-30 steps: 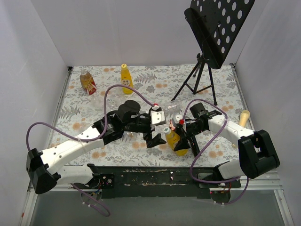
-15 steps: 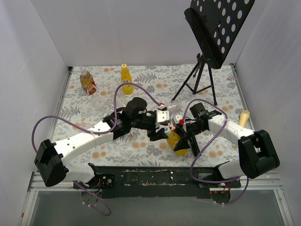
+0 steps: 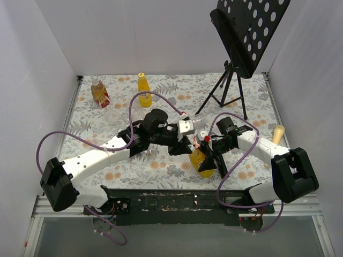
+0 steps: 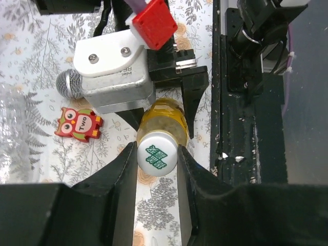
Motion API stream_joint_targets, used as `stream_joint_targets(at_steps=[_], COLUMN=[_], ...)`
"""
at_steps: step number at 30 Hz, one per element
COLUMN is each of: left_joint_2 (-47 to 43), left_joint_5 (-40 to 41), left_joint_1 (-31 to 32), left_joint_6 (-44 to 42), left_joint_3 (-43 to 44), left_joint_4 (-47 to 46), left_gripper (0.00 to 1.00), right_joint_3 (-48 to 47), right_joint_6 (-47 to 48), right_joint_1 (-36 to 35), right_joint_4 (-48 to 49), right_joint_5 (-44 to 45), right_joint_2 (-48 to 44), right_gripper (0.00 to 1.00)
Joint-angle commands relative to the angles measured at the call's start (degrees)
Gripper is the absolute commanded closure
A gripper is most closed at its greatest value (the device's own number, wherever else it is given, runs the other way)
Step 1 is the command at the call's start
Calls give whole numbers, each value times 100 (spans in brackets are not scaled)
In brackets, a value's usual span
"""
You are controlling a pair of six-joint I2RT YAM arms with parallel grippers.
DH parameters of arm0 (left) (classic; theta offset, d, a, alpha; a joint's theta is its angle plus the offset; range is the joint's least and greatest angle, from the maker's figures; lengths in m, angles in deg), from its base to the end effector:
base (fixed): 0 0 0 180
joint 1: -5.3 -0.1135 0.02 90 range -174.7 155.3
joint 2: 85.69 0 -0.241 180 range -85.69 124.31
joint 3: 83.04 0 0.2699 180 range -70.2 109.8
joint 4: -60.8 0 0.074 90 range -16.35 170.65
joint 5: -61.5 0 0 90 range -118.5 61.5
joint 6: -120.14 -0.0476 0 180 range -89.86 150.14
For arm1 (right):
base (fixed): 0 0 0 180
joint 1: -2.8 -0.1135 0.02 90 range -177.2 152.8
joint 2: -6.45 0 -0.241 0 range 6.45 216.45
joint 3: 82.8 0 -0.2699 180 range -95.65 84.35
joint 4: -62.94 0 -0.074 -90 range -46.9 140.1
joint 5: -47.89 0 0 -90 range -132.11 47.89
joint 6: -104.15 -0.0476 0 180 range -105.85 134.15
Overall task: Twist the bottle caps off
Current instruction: Unscrew the bottle cap from the plastic bottle.
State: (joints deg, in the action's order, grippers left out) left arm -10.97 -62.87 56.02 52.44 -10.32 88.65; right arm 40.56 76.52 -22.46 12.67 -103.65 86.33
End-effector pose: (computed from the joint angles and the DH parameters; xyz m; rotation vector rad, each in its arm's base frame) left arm 0.1846 -0.2682 0.2802 0.9519 2.1020 -1.3471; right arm 0.2110 0.1458 0.1515 -1.7223 1.5106 1.1831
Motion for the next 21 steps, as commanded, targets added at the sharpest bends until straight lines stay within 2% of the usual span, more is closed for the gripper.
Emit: stream_joint_targets(at_steps=[1, 5, 7, 10, 16, 17, 18, 19, 20, 21], left_joint_2=[16, 174, 297, 394, 526, 483, 413, 325, 185, 9], left_joint_5=[526, 1817, 2135, 2724, 2979, 3041, 3111, 3181, 3182, 3147], left_joint_1=[-53, -45, 104, 508, 571, 579, 579, 571, 579, 571], left_joint_6=[1797, 5065, 6168, 6541, 6077, 5910, 5691, 5506, 5339, 5076], left_joint_3=[585, 1209, 1438, 1527, 1667, 1702, 1729, 1712, 1668, 1563], left_joint_4=[11, 755, 1205, 1514, 1584, 1602, 1593, 1567, 1515, 1384], left_gripper=[100, 100, 100, 100, 99, 91, 78, 60, 48, 41], right_joint_3=[-182, -182, -191, -209, -191, -191, -191, -200, -200, -209], right_joint_6=[47, 21, 21, 21, 30, 12, 21, 21, 21, 21], right_joint_1=[-23, -32, -32, -50, -50, -50, -50, -50, -50, -50], right_joint_4=[-45, -27, -27, -63, -36, -36, -36, -36, -54, -54], right_joint_5=[-95, -78, -95, -104, -16, -7, -7, -25, -34, -51], right_joint_2=[-25, -16, 28, 63, 37, 37, 45, 63, 63, 81], right_gripper=[85, 85, 85, 85, 85, 85, 85, 85, 85, 85])
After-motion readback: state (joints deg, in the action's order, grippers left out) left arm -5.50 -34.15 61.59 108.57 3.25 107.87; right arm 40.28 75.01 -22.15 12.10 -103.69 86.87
